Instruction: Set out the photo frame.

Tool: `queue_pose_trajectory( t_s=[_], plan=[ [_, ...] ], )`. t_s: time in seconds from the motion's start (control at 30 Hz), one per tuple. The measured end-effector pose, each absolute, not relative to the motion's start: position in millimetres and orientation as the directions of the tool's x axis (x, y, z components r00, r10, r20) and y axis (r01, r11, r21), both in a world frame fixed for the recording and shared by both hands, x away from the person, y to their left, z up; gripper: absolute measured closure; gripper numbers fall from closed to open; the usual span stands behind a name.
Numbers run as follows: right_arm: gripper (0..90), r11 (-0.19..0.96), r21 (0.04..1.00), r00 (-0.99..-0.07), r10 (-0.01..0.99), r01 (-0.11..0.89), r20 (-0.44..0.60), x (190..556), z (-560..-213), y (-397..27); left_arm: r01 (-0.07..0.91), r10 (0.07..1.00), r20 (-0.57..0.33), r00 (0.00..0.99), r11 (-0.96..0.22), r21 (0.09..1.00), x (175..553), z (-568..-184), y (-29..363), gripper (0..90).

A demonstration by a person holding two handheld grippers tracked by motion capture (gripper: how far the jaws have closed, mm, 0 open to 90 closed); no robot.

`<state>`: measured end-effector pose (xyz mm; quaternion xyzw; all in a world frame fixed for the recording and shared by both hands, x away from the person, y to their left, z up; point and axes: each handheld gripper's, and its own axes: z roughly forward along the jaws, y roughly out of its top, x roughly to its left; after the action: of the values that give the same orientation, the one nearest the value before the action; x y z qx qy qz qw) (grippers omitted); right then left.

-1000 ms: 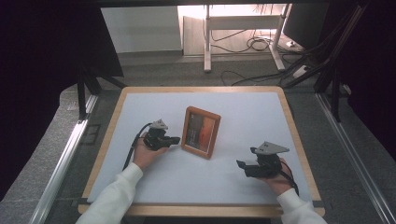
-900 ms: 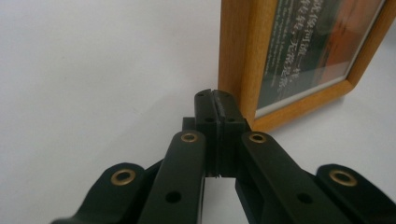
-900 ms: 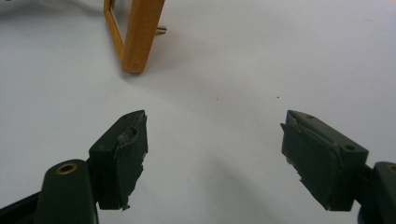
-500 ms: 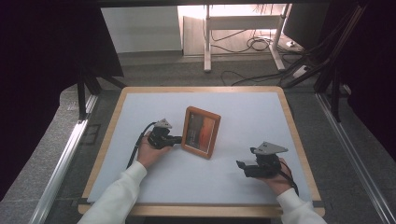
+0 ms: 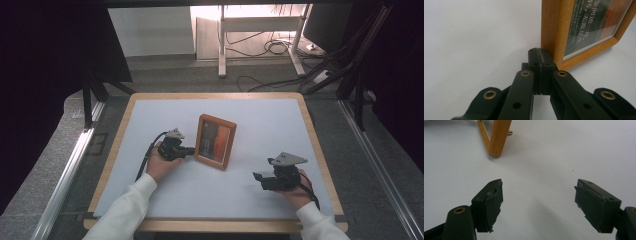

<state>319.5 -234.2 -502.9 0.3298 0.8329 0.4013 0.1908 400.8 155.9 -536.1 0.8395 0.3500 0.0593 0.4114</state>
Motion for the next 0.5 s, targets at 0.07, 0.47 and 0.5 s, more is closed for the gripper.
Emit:
queue_pose_trajectory(
  t_s=[0.07, 0.47, 0.5],
  plan=[
    [23.2, 0.46, 0.794, -0.71, 0.703, 0.396, -0.053, 319.3, -502.6, -234.5, 0.537, 0.634, -0.187, 0.75, -0.42, 0.732, 400.0, -535.9, 155.8, 90.0],
    [23.2, 0.463, 0.794, -0.71, 0.702, 0.395, -0.056, 319.4, -502.7, -234.8, 0.524, 0.618, -0.18, 0.766, -0.438, 0.73, 393.0, -534.4, 153.1, 90.0],
    [23.2, 0.462, 0.794, -0.71, 0.702, 0.395, -0.056, 319.4, -502.7, -234.8, 0.525, 0.617, -0.183, 0.765, -0.434, 0.732, 392.2, -534.4, 152.2, 90.0]
  ],
)
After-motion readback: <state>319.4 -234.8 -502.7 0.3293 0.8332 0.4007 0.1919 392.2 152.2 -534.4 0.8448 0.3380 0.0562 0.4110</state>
